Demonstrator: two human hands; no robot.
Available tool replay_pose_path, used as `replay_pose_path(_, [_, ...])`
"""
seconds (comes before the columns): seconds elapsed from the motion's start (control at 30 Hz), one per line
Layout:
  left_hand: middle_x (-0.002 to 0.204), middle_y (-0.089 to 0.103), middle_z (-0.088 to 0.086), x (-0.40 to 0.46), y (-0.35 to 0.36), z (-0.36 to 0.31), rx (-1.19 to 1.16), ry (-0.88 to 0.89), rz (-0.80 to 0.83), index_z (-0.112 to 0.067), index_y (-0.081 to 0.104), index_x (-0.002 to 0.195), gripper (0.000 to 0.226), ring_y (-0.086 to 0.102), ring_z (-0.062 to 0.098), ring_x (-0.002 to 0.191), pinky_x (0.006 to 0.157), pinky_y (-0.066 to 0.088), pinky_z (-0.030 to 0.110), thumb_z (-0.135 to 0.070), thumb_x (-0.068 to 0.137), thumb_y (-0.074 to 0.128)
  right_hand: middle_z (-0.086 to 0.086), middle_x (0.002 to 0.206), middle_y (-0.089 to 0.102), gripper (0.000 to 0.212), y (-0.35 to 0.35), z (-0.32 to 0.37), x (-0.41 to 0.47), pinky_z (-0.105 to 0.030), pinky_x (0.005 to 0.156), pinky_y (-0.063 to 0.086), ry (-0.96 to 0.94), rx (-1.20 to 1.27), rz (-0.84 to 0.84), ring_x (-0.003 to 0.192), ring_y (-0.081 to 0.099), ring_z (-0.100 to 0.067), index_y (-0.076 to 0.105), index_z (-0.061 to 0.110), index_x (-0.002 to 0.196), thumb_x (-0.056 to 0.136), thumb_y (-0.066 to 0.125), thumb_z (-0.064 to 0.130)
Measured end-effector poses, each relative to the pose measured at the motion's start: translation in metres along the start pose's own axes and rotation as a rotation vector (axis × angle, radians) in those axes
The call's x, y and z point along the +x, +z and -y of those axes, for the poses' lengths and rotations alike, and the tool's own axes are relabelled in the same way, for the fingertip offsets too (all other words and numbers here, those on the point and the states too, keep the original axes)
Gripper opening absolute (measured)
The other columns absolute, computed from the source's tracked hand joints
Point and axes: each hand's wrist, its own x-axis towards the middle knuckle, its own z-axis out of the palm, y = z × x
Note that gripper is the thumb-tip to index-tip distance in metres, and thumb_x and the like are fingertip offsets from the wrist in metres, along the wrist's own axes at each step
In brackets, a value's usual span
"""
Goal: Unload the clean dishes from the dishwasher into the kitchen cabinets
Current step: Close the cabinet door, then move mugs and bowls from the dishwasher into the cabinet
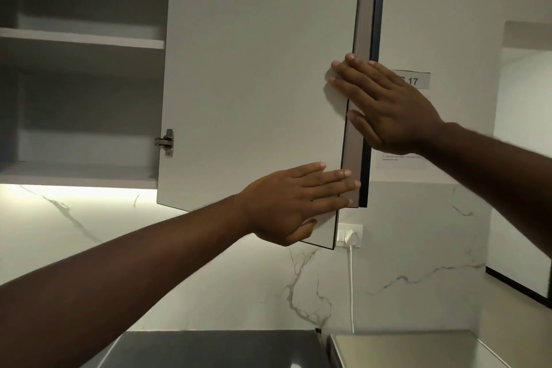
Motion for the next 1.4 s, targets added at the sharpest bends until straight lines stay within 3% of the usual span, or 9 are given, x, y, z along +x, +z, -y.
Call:
replay_pose_path(0.2, [0.165,-0.001,0.003,-0.02,0.016,0.0,-0.04,-0.117,-0.028,-0.026,0.01,0.158,0.062,-0.007,0.024,0.152,0.122,0.009,0.05,-0.043,0.102,0.032,-0.013,0.163,0.012,0.062,-0.002,0.01,-0.003,-0.047,0.122,0.015,0.056,-0.014,0.012,0.152,0.006,-0.026,0.019,0.007,0.155,0.102,0.026,0.037])
replay_pose_path(0.4, [0.165,-0.008,0.0,-0.042,0.04,-0.019,-0.158,-0.374,-0.05,-0.024,0.002,0.158,0.066,-0.009,0.022,0.152,0.122,0.01,0.051,-0.048,0.102,0.029,-0.013,0.163,0.014,0.061,-0.002,0.038,-0.022,-0.047,0.122,0.015,0.121,0.026,0.035,0.152,0.007,-0.026,0.022,0.006,0.155,0.101,0.027,0.036])
replay_pose_path(0.57, [0.165,-0.007,0.001,-0.061,0.056,-0.058,-0.347,-0.619,-0.082,-0.02,0.001,0.158,0.069,-0.009,0.021,0.152,0.121,0.011,0.053,-0.046,0.101,0.031,-0.011,0.163,0.014,0.062,-0.004,0.082,-0.04,-0.043,0.123,0.01,0.249,0.116,0.093,0.152,0.005,-0.024,0.023,0.009,0.155,0.099,0.03,0.036])
replay_pose_path(0.73, [0.164,-0.015,0.0,-0.071,0.068,-0.082,-0.483,-0.771,-0.072,-0.017,-0.007,0.157,0.068,-0.014,0.017,0.151,0.122,0.01,0.049,-0.038,0.102,0.026,-0.009,0.163,0.018,0.062,-0.003,0.134,-0.064,-0.045,0.123,0.015,0.296,0.179,0.176,0.152,0.007,-0.022,0.028,0.008,0.153,0.099,0.032,0.036])
replay_pose_path(1.03, [0.164,-0.014,-0.001,-0.109,0.069,-0.146,-0.653,-0.834,-0.02,-0.016,-0.007,0.157,0.071,-0.013,0.014,0.151,0.123,0.003,0.043,-0.043,0.099,0.024,-0.006,0.164,0.014,0.063,-0.012,0.238,-0.121,-0.038,0.124,0.01,0.5,0.353,0.294,0.152,0.004,-0.017,0.025,0.008,0.154,0.098,0.035,0.034])
replay_pose_path(1.27, [0.161,-0.024,-0.005,-0.158,0.072,-0.234,-0.849,-0.822,0.137,-0.019,-0.014,0.155,0.07,-0.021,0.012,0.148,0.124,-0.001,0.042,-0.05,0.097,0.011,-0.003,0.165,0.01,0.061,-0.033,0.315,-0.175,-0.035,0.123,0.007,0.627,0.471,0.421,0.152,0.001,-0.015,0.021,0.011,0.155,0.1,0.04,0.03])
replay_pose_path(1.4, [0.162,-0.02,-0.002,-0.177,0.064,-0.273,-0.916,-0.811,0.191,-0.016,-0.011,0.156,0.069,-0.02,0.013,0.149,0.124,0.0,0.043,-0.046,0.1,0.016,0.0,0.165,0.01,0.061,-0.045,0.354,-0.21,-0.035,0.123,0.009,0.742,0.532,0.495,0.152,0.0,-0.012,0.022,0.011,0.155,0.099,0.035,0.03])
